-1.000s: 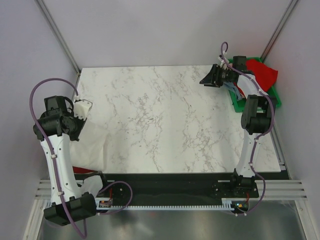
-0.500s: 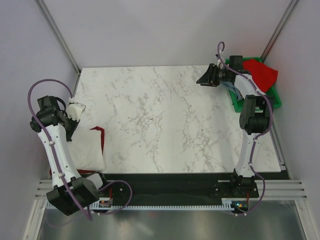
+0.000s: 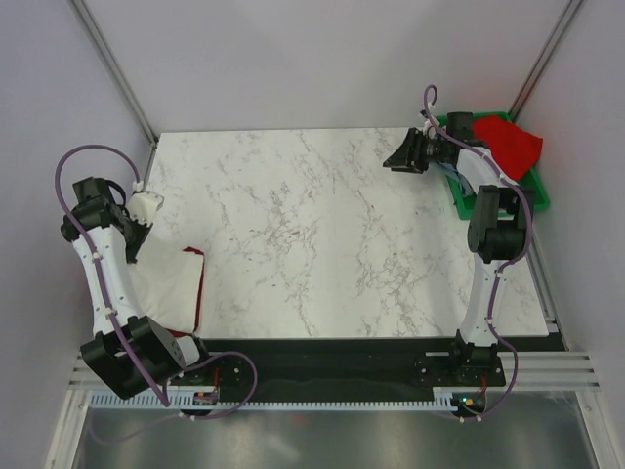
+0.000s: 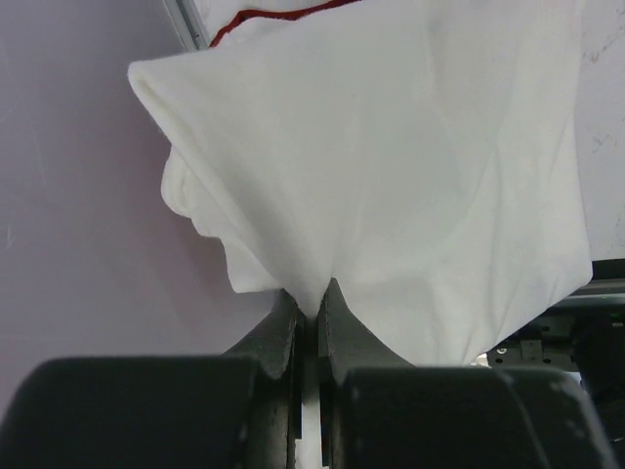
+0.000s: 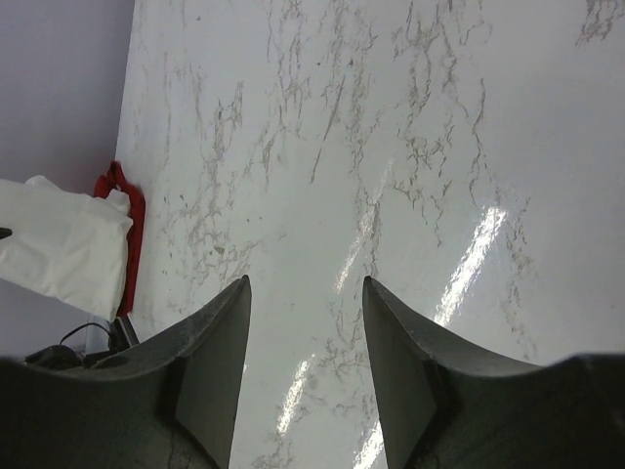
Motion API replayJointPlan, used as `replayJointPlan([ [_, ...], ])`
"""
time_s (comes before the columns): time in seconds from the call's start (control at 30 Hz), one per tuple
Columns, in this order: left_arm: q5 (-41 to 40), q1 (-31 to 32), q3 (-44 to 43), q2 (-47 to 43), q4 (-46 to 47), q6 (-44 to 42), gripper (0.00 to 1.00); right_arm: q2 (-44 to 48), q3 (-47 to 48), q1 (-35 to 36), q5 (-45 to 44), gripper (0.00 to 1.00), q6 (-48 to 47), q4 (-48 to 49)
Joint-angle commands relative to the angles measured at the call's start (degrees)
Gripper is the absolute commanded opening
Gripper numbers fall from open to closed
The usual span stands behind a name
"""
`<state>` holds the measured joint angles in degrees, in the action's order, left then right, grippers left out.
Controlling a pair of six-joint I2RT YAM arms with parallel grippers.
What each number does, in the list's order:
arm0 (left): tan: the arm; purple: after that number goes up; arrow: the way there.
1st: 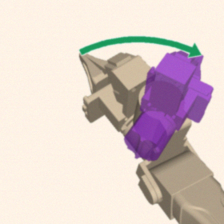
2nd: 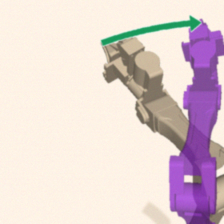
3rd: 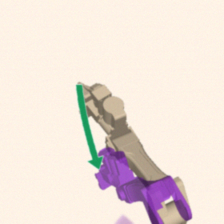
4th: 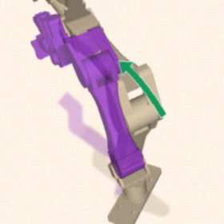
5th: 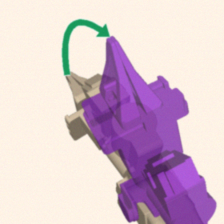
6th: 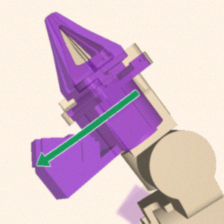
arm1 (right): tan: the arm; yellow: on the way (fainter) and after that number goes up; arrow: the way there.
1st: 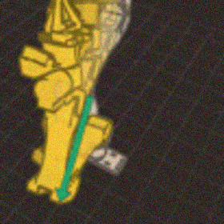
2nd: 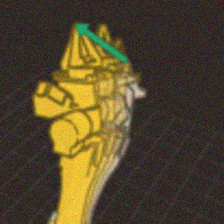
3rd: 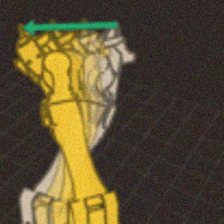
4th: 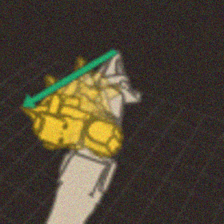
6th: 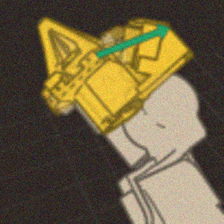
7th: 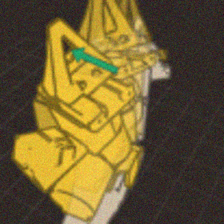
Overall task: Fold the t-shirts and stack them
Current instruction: Neatly place the folded tshirt to the corner
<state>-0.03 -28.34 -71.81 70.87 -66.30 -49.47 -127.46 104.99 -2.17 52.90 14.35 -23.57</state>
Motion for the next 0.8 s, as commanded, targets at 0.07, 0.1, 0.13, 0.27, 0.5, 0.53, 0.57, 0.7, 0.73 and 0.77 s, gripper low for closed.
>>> replayJointPlan([
  [0.07, -1.2, -0.6, 1.4, -1.3, 5.0, -1.9, 0.02, 0.5, 0.1, 0.3, 1.1, 0.57, -0.2, 1.7],
  [0.1, -1.5, -0.5, 1.7, -1.3, 5.0, -1.8, 0.02, 0.5, 0.2, 0.4, 1.1, 0.57, -0.1, 1.6],
  [0.13, -1.9, -0.7, 2.5, -1.4, 5.4, -1.7, 0.02, 0.5, 0.2, 0.4, 1.2, 0.57, -0.1, 1.7],
  [0.27, -3.7, -1.6, 4.9, -2.2, 7.5, -2.1, 0.02, 0.5, 0.0, 0.4, 1.2, 0.57, -0.3, 1.6],
  [0.5, -6.7, -3.3, 8.0, 0.0, 12.3, -2.0, 0.03, 0.9, -0.3, 0.6, 1.1, 0.57, -0.3, 1.9],
  [0.53, -7.3, -3.5, 8.2, 0.3, 12.9, -1.9, 0.1, 0.9, -0.3, 0.6, 1.1, 0.57, -0.2, 1.9],
  [0.57, -7.5, -3.5, 8.4, 0.8, 13.6, -1.8, 0.15, 1.0, -0.2, 0.6, 1.1, 0.57, -0.3, 1.9],
  [0.7, -5.6, -3.4, 5.6, 2.2, 19.6, 1.5, 0.39, 1.6, -0.8, 0.6, 0.5, 0.57, -0.6, 2.0],
  [0.73, -3.2, -3.0, 4.1, 3.4, 20.2, 4.1, 0.52, 1.7, -1.2, 0.7, 0.1, 0.57, -0.7, 2.2],
  [0.77, -2.0, -2.3, 2.3, 4.2, 20.5, 5.7, 0.59, 1.9, -1.3, 0.7, 0.0, 0.57, -0.6, 2.5],
])
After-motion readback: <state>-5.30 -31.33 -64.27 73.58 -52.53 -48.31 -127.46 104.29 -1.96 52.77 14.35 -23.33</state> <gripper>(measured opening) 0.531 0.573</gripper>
